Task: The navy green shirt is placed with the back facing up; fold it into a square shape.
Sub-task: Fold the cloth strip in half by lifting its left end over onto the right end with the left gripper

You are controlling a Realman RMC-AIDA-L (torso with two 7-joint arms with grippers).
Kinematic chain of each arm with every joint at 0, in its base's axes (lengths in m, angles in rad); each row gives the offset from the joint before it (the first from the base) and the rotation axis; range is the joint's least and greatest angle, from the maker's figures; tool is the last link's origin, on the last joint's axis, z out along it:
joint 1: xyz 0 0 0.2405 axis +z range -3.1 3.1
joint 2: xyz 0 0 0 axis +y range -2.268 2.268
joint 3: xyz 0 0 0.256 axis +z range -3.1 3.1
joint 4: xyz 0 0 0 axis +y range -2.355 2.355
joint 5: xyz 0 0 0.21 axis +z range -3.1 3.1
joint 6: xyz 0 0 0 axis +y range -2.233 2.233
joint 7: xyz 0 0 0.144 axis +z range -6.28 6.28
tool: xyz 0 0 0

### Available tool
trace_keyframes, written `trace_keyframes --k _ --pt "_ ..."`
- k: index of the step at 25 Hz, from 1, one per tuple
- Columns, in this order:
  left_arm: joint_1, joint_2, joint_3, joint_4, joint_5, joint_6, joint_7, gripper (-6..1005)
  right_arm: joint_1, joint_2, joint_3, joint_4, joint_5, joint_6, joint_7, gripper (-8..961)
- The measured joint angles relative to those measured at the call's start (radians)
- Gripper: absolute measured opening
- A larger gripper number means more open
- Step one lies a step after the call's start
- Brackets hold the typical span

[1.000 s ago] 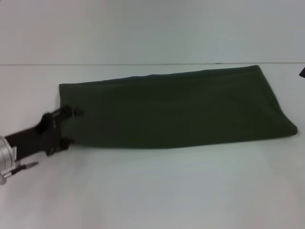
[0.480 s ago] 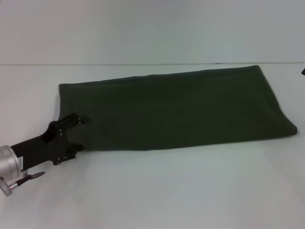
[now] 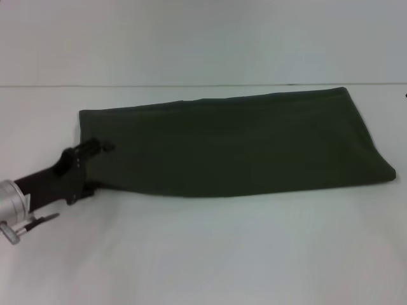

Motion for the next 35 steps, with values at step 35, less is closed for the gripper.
trace_keyframes --k 35 --pt "-0.03 0.001 0.011 -0.065 -0.042 -0.072 0.095 845 0.001 0.005 0.03 0.002 0.001 -0.001 0.0 819"
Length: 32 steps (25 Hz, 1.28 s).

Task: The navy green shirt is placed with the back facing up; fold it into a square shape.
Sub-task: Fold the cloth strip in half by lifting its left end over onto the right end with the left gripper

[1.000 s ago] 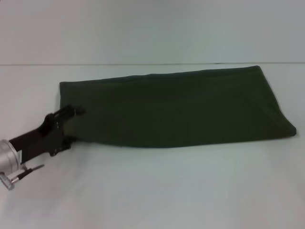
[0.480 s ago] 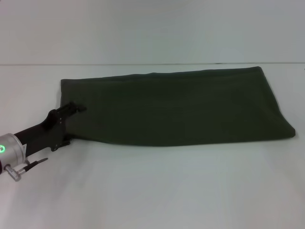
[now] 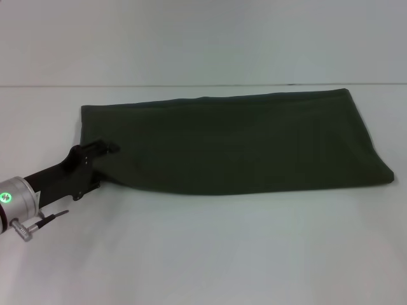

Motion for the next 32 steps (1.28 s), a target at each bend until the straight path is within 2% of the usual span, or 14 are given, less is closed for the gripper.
trace_keyframes --k 3,9,14,17,23,32 --pt "-0.002 0.003 0.002 -0.003 0.001 -0.006 -0.002 813 0.0 0.0 0.003 0.0 0.001 -0.002 0.0 818" --pt "0.002 0.007 0.009 -0.004 0.002 -0.014 -0.009 589 0.0 -0.002 0.003 0.0 0.001 -0.004 0.0 815" --pt "0.004 0.007 0.018 -0.004 0.002 -0.014 0.001 326 -0.001 -0.002 0.004 0.0 0.001 -0.004 0.0 813" --pt "0.007 0.014 0.025 0.004 0.002 -0.001 0.037 45 -0.002 -0.001 0.007 0.0 0.001 -0.008 0.0 812" --pt "0.048 0.037 0.027 0.027 0.001 0.0 0.115 23 -0.006 -0.001 0.029 0.0 0.001 -0.019 0.0 809" --pt "0.129 0.031 -0.04 0.108 -0.003 -0.022 0.129 7 -0.009 -0.003 0.04 0.012 -0.001 -0.014 0.0 805"
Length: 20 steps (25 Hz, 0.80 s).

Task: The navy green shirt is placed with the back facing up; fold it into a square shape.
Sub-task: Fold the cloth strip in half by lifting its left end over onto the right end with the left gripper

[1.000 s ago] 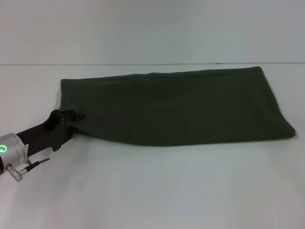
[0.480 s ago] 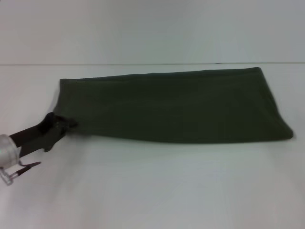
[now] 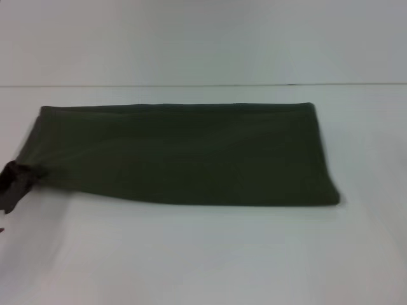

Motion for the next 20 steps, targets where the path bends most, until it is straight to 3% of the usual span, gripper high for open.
trace_keyframes --k 5,13,17,20 --pt "0.023 -0.001 -0.025 0.012 -0.005 -0.014 0.011 10 -0.002 0.0 0.0 0.001 0.0 0.002 0.004 803" --pt "0.007 -0.014 -0.034 0.015 -0.042 0.041 0.049 16 -0.003 -0.001 0.0 0.014 0.001 -0.004 0.001 799" --pt "0.002 -0.015 -0.035 0.024 -0.169 0.174 0.079 19 -0.005 -0.001 0.0 0.015 0.001 -0.007 0.001 797" --pt "-0.038 -0.015 -0.03 0.044 -0.229 0.282 0.087 21 -0.004 -0.001 -0.002 0.015 0.001 -0.01 -0.002 796"
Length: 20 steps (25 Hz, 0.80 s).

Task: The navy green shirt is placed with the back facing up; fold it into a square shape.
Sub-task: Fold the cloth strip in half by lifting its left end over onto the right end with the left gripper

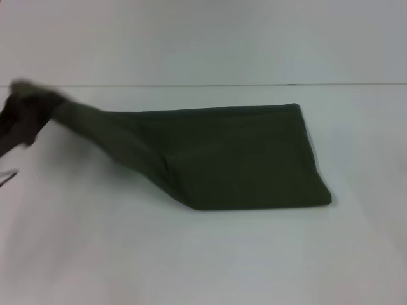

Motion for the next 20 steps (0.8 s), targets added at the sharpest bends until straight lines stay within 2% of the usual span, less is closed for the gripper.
trace_keyframes --k 3,6,9,10,13,20 --pt "-0.088 -0.012 0.033 0.014 -0.005 0.069 -0.003 21 0.005 0.0 -0.001 0.0 0.0 0.0 -0.007 795" --pt "-0.174 -0.031 0.125 0.018 0.004 0.056 0.002 20 0.011 0.002 -0.005 0.0 -0.003 0.001 -0.009 793" --pt "-0.255 -0.062 0.304 0.021 0.015 -0.031 0.015 20 0.013 0.005 -0.007 0.0 -0.006 0.003 -0.01 792" --pt "-0.267 -0.069 0.335 0.022 0.016 -0.052 0.02 20 0.013 0.005 -0.008 0.001 -0.007 0.002 -0.011 792" --pt "-0.319 -0.1 0.519 0.015 0.01 -0.166 0.04 20 0.013 0.005 -0.008 0.015 -0.007 0.0 -0.02 790" --pt "-0.485 -0.106 1.003 -0.099 -0.062 -0.449 0.05 28 0.012 0.006 -0.008 0.041 -0.011 0.01 -0.04 787"
